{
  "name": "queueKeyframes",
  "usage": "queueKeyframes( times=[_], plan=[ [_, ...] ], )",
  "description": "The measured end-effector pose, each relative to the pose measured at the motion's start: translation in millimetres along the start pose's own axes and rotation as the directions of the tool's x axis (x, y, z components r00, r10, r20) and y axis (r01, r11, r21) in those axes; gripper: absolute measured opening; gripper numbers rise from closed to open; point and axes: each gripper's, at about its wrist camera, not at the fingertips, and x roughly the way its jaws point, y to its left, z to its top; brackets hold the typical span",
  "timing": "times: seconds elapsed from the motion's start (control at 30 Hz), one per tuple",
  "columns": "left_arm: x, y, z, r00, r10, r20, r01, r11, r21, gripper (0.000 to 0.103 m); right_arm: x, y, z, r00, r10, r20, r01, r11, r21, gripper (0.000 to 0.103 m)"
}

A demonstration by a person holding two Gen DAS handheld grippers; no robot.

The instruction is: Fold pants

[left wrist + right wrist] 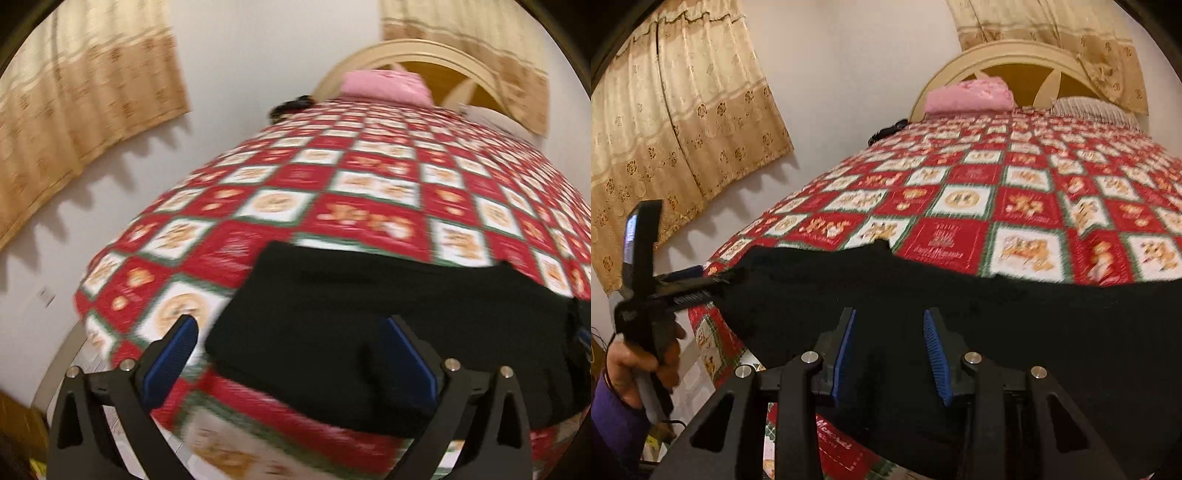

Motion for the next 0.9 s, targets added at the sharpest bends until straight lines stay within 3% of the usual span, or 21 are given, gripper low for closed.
queueKeyframes(
  times=[0.07, 0.23, 0.3, 0.43, 0.5, 0.57, 0.73, 0.9],
  plan=[
    [8, 14, 0, 1.000, -0.003, -0.021, 0.002, 0.999, -0.049, 0.103, 8, -3, -5, 1.000, 0.003, -0.029, -0.002, 1.000, 0.025, 0.039],
    [29, 39, -6, 0.989, -0.125, -0.082, 0.103, 0.967, -0.232, 0.103, 14, -7, -13, 0.999, 0.008, -0.049, -0.005, 0.999, 0.054, 0.040],
    [35, 44, -10, 0.980, -0.174, -0.099, 0.138, 0.946, -0.294, 0.103, 14, -7, -13, 0.999, 0.007, -0.046, -0.005, 0.999, 0.054, 0.040],
    [37, 59, -15, 0.956, -0.285, -0.069, 0.230, 0.874, -0.428, 0.103, 16, -8, -13, 0.999, 0.009, -0.046, -0.007, 0.999, 0.051, 0.040],
    [39, 66, -21, 0.954, -0.294, -0.064, 0.228, 0.846, -0.483, 0.103, 16, -9, -12, 0.999, 0.014, -0.043, -0.012, 0.998, 0.056, 0.040],
    [39, 66, -25, 0.956, -0.287, -0.067, 0.220, 0.845, -0.488, 0.102, 17, -9, -12, 0.999, 0.016, -0.042, -0.013, 0.998, 0.058, 0.040],
    [35, 52, -28, 0.970, -0.234, -0.065, 0.184, 0.883, -0.431, 0.100, 17, -10, -12, 0.999, 0.019, -0.039, -0.017, 0.998, 0.058, 0.040],
    [37, 58, -29, 0.972, -0.228, -0.048, 0.178, 0.860, -0.478, 0.097, 17, -10, -12, 0.999, 0.023, -0.037, -0.021, 0.998, 0.060, 0.040]
  ],
)
